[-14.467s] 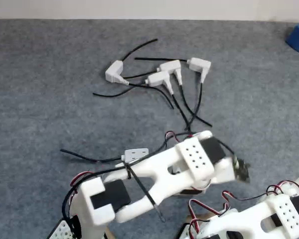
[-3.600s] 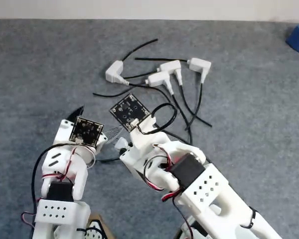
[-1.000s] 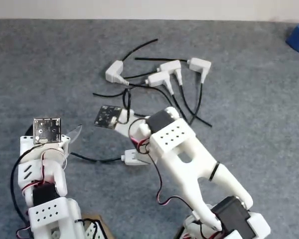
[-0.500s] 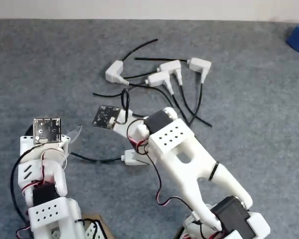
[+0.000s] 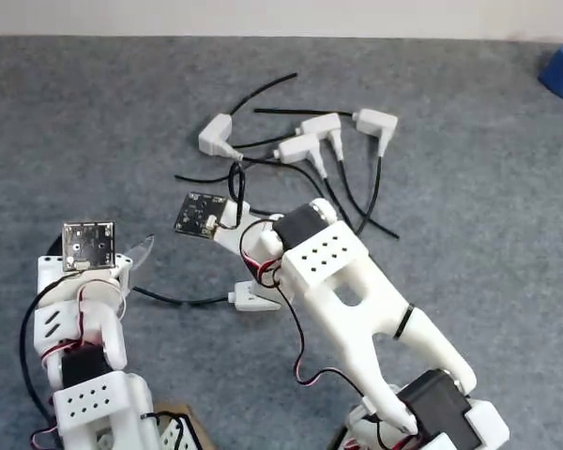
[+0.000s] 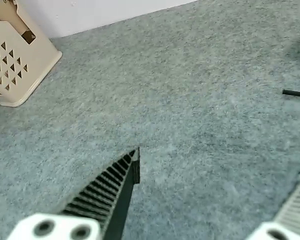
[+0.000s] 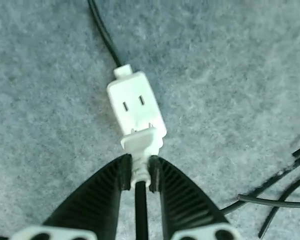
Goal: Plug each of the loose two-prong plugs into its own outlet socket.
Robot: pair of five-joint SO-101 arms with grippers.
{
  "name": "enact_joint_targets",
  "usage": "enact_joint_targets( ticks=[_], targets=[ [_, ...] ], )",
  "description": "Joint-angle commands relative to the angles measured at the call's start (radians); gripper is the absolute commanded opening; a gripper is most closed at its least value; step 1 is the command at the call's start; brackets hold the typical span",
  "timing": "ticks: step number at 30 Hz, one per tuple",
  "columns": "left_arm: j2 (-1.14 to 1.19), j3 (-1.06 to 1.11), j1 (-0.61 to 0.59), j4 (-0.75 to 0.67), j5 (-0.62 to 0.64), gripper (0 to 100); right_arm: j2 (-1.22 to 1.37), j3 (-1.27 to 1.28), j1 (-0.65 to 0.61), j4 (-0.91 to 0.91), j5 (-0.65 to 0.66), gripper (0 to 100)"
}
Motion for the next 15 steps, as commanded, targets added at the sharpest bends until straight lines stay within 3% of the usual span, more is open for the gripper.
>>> enact_joint_targets(
  ticks=[1,8,15],
  targets=[
    [-0.012,-0.012,-0.010,0.003,-0.002,45,0.033,-0.005,0.027,-0.033,0.011,0.8],
    [-0.012,-0.012,-0.012,0.003,-0.003,45,0.122,-0.007,0.021,-0.042,0.011,0.8],
    [-0.012,-0.012,-0.012,0.003,-0.003,45,0.122,-0.090,0.025,0.088,0.018,0.8]
  ],
)
